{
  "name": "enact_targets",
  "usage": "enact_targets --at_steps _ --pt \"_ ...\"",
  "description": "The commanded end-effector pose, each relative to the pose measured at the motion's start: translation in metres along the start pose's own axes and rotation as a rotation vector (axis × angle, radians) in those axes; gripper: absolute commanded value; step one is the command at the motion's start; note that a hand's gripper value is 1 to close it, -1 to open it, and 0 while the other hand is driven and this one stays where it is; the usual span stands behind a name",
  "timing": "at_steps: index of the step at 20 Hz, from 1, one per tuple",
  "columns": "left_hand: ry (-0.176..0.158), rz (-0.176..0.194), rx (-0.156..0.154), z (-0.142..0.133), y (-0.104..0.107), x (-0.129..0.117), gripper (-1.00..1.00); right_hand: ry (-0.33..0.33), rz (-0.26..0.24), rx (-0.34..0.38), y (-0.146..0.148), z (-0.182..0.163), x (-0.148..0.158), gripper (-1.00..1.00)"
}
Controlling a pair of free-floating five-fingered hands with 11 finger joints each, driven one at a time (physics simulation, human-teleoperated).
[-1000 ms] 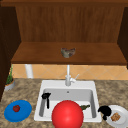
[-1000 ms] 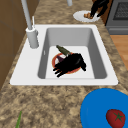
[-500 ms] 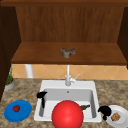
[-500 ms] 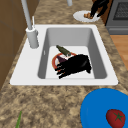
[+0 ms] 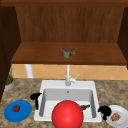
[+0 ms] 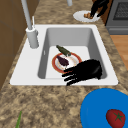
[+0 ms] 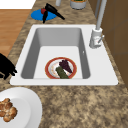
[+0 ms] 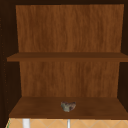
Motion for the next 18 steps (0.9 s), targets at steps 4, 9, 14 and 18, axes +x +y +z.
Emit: enact_targets --at_steps 4,9,14,18 --pt "0.033 -0.017 -0.027 0.023 -0.013 0.038 -1.0 0.0 0.0 0.0 0.0 0.0 0.0 0.0" --pt "0.005 -0.001 -0.024 0.04 -0.027 0.07 -1.0 0.0 0.0 0.0 0.0 0.0 0.0 0.0" --pt "0.009 -0.002 -0.011 0.042 -0.027 0.072 -1.0 0.0 0.0 0.0 0.0 0.0 0.0 0.0" --pt "0.015 0.012 -0.011 0.044 -0.028 0.073 -1.0 0.0 0.0 0.0 0.0 0.0 0.0 0.0"
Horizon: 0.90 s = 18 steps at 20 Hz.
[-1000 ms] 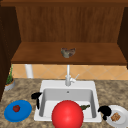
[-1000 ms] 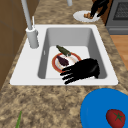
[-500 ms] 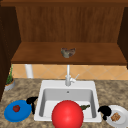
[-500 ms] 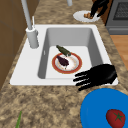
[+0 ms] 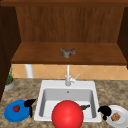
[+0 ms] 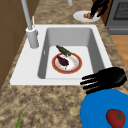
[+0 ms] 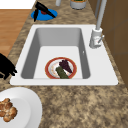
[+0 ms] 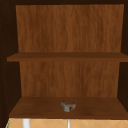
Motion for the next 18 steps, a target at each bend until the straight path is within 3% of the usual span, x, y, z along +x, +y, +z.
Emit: enact_targets --at_steps 1,6,8,10,12,18 --pt "0.001 0.002 0.0 0.0 0.0 0.0 -1.0 0.0 0.0 0.0 0.0 0.0 0.0 0.0" --pt "-0.003 0.001 -0.002 0.0 -0.006 0.011 -1.0 0.0 0.0 0.0 0.0 0.0 0.0 0.0" --pt "0.001 0.0 -0.015 -0.02 -0.008 0.011 -1.0 0.0 0.0 0.0 0.0 0.0 0.0 0.0" --pt "0.004 -0.03 -0.025 -0.029 -0.014 0.019 -1.0 0.0 0.0 0.0 0.0 0.0 0.0 0.0" --pt "0.019 -0.028 -0.037 -0.039 -0.019 0.024 -1.0 0.0 0.0 0.0 0.0 0.0 0.0 0.0" --pt "0.025 -0.009 -0.029 -0.063 -0.042 0.054 -1.0 0.0 0.0 0.0 0.0 0.0 0.0 0.0"
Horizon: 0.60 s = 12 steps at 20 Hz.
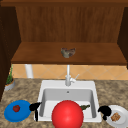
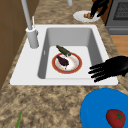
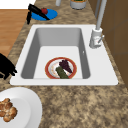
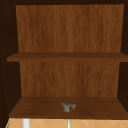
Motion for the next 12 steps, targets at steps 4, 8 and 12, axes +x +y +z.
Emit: enact_targets --at_steps 4,8,12 --pt "0.002 -0.002 -0.007 -0.0117 -0.0185 0.0285 -1.0 0.0 0.0 0.0 0.0 0.0 0.0 0.0" --pt "-0.003 -0.005 -0.001 -0.015 -0.0195 0.0293 -1.0 0.0 0.0 0.0 0.0 0.0 0.0 0.0" --pt "-0.008 -0.004 -0.011 -0.015 -0.0187 0.0284 0.0 -0.007 -0.006 0.011 0.0001 0.0005 -0.0006 -1.0"
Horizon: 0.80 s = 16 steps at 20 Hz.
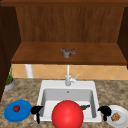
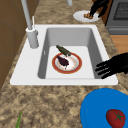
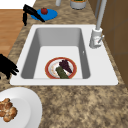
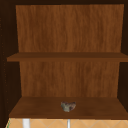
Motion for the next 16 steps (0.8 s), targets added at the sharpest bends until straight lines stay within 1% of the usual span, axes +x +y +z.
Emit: enact_targets --at_steps 1,3,7,9,12,16 --pt "0.0 0.0 0.0 0.0 0.0 0.0 0.0 -0.016 0.002 0.015 0.0 0.0 0.0 -1.0" --pt "0.003 -0.008 0.005 0.0 0.0 0.0 0.0 -0.048 0.013 0.032 -0.004 -0.014 0.012 -1.0" --pt "0.007 -0.021 0.011 0.0 0.0 0.0 0.0 -0.045 0.011 0.031 -0.001 -0.032 0.023 -1.0" --pt "0.008 -0.025 0.013 -0.001 0.0 -0.001 0.0 -0.045 0.018 0.047 0.002 -0.042 0.03 -1.0" --pt "0.01 -0.03 0.015 -0.001 -0.001 -0.001 0.0 -0.006 0.004 0.07 0.01 -0.075 0.043 -1.0" --pt "0.012 -0.034 0.018 -0.001 -0.001 -0.001 0.0 -0.004 0.008 0.075 0.01 -0.113 0.055 -1.0"
